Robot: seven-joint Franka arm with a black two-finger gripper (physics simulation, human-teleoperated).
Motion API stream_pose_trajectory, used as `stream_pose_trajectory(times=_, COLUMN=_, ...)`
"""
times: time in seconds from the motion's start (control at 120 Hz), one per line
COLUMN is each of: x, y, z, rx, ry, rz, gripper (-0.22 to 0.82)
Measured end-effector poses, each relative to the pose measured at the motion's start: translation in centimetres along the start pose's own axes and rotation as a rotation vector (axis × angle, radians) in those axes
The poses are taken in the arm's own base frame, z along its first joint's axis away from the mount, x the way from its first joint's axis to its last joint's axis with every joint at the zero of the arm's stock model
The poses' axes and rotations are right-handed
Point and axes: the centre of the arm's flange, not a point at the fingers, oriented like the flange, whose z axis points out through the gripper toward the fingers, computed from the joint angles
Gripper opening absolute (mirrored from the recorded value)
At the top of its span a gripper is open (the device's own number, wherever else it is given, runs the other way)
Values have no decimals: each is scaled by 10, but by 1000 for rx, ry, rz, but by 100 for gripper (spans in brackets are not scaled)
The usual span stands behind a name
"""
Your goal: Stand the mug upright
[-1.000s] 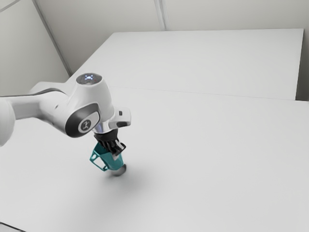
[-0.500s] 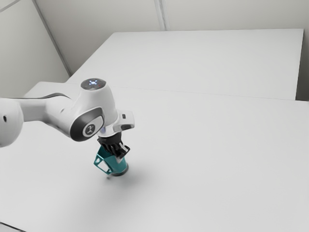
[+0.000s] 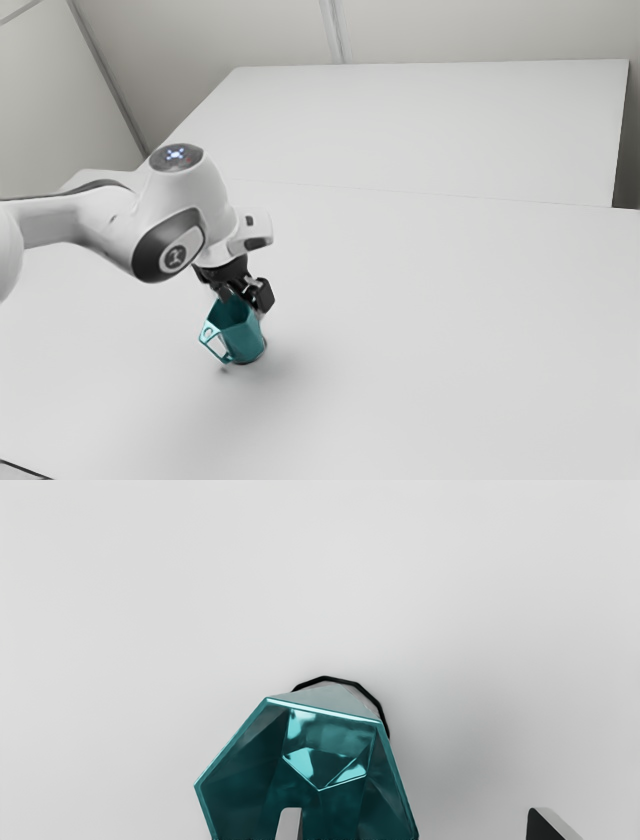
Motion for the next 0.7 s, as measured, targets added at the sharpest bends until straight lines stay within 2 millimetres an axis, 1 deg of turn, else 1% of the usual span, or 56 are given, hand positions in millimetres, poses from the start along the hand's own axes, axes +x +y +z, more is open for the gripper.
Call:
stream_pose_trajectory(times=0.142, x=9, y=0, z=-23, rx=0, ry=7, rz=-4, gripper=53)
stream_pose_trajectory(times=0.283, x=31, y=-4, z=-62, rx=-19, ry=4, rz=-25, gripper=56)
stream_pose_trajectory(times=0.375, x=41, y=-6, z=-78, rx=-34, ry=-19, rz=-38, gripper=57)
stream_pose_trajectory(times=0.625, x=68, y=-33, z=-100, rx=-77, ry=-99, rz=-100, gripper=58)
stream_pose_trajectory(times=0.7, x=76, y=-38, z=-107, rx=-83, ry=-117, rz=-108, gripper=58)
